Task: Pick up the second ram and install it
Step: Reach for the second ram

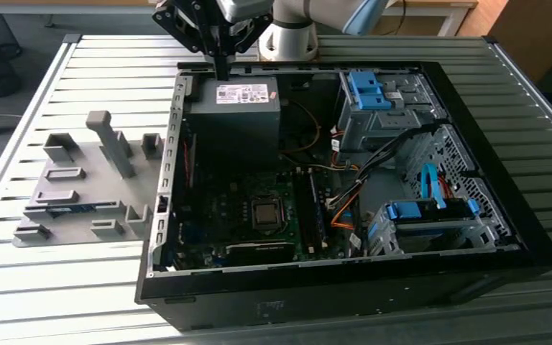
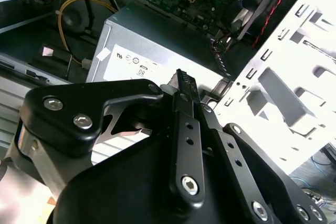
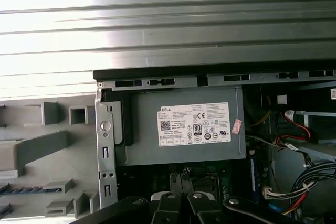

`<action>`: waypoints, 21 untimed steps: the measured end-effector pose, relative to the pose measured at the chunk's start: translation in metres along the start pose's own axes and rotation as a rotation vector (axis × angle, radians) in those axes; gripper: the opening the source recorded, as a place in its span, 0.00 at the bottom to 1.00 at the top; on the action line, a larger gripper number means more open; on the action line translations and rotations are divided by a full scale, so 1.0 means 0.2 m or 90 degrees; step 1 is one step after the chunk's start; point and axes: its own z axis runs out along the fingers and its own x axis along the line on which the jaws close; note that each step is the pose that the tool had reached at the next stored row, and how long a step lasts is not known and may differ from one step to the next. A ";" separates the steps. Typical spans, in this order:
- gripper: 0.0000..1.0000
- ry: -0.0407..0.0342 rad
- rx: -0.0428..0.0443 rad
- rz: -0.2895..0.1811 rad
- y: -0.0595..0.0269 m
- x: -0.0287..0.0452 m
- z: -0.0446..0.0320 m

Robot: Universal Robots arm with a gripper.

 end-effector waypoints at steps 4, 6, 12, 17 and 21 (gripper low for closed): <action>0.11 0.0000 -0.0001 0.000 -0.001 0.016 0.000; 0.11 0.0000 0.0000 0.000 -0.002 0.024 0.000; 0.11 0.0000 0.0000 0.000 -0.003 0.046 0.001; 0.11 0.0000 0.0000 0.000 -0.005 0.064 0.001; 0.11 0.0000 0.0000 0.000 -0.006 0.079 0.001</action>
